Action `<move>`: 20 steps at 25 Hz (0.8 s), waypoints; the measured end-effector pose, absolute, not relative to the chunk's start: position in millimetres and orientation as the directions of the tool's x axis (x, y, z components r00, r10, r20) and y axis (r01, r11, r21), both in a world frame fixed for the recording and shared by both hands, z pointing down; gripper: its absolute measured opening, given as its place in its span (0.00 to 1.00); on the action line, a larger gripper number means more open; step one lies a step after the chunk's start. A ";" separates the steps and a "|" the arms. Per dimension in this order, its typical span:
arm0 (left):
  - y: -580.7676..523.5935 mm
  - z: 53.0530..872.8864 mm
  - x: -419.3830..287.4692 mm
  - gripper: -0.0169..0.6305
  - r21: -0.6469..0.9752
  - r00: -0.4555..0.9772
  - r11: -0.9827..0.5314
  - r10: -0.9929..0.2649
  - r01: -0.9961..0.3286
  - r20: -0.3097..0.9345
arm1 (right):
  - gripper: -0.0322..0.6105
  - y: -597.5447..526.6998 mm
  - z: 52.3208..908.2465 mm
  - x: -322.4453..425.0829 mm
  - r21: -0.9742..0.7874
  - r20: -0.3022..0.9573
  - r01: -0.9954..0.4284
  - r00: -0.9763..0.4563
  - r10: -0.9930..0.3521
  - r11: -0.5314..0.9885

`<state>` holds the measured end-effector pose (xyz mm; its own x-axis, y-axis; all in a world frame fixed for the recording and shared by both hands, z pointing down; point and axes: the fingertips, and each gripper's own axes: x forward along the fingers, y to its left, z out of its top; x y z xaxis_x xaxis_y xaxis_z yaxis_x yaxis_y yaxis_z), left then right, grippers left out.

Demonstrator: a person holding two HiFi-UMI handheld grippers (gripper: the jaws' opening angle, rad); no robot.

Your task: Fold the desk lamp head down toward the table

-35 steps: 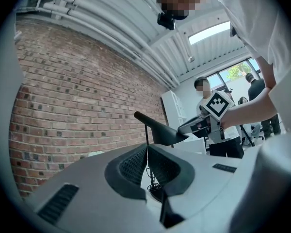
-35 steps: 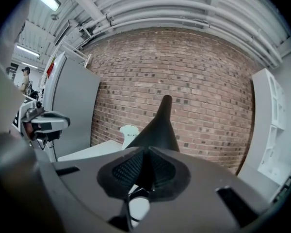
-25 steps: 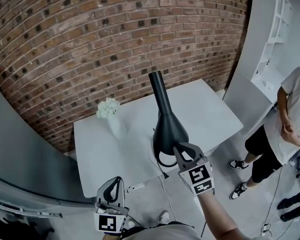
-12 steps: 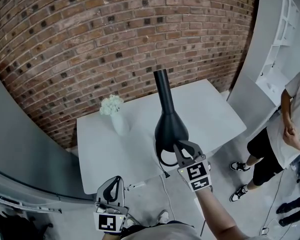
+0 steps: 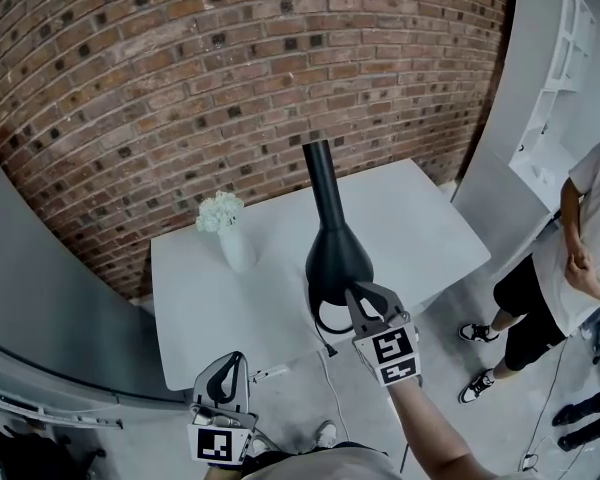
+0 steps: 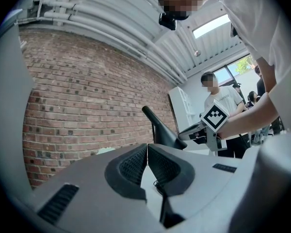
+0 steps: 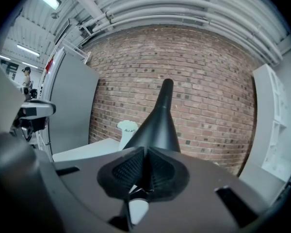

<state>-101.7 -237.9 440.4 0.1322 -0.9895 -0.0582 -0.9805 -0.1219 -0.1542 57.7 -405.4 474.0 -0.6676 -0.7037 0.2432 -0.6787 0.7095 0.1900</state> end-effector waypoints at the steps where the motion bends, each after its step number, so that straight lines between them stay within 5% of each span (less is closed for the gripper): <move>1: -239.0 440.4 -100.5 0.05 -0.155 0.138 -0.127 -0.989 -0.980 -0.061 | 0.08 -403.9 471.7 59.0 0.177 0.235 -0.684 -0.669 -0.705 0.708; 20: -247.3 421.6 -119.1 0.05 -0.018 0.225 -0.224 -0.968 -0.974 -0.114 | 0.08 -315.9 388.7 126.8 -0.138 -0.035 -0.840 -0.526 -0.850 0.526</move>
